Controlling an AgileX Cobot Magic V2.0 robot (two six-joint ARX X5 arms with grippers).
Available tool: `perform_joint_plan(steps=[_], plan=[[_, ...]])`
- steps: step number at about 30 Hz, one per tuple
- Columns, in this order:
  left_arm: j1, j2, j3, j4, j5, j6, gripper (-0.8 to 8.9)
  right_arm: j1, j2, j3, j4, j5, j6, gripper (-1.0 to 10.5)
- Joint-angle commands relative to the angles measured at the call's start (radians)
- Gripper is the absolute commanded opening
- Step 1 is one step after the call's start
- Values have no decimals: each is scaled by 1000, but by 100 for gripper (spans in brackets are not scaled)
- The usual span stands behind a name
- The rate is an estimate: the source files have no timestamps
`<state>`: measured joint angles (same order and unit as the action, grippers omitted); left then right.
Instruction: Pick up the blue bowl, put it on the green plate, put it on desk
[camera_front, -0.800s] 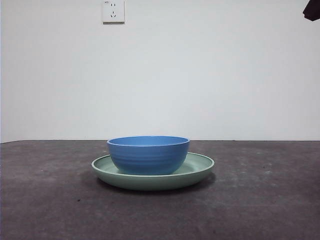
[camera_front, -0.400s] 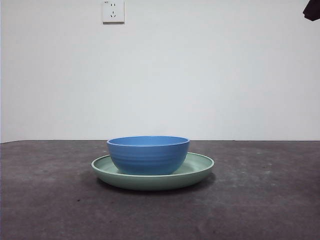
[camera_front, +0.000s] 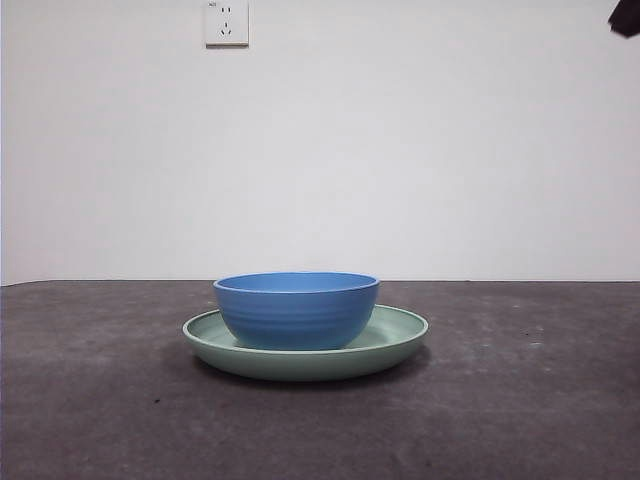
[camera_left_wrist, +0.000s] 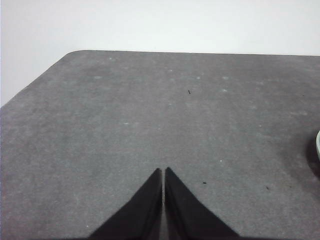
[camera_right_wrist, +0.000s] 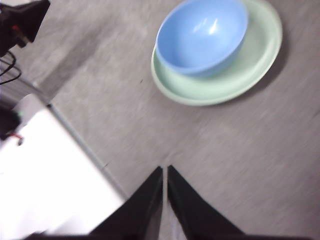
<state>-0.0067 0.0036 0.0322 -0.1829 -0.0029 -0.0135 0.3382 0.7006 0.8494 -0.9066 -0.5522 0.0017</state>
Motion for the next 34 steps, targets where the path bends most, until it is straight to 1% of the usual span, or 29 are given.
perform_joint_plan(steps=[1,6,11,14,19,22,26,34], plan=[[2,-1,-20,-5,-2,-3,10,-48,-47,11,59,2,-100,10],[2,-1,-20,-5,-2,-3,10,-188,-194,-81,241,14,-97,10],[2,-1,-20,-5,-2,-3,10,-291,-371,-298,439,74,-82,10],[2,-1,-20,-5,-2,-3,10,-310,-472,-433,561,109,-45,10],[2,0,-20,-5,-2,-2,10,-312,-599,-618,715,200,9,10],[2,-1,-20,-5,-2,-3,10,-312,-652,-692,756,242,34,10],[2,-1,-20,-5,-2,-3,10,-314,-697,-761,758,294,53,10],[2,0,-20,-5,-2,-2,10,-315,-697,-829,756,296,78,10]])
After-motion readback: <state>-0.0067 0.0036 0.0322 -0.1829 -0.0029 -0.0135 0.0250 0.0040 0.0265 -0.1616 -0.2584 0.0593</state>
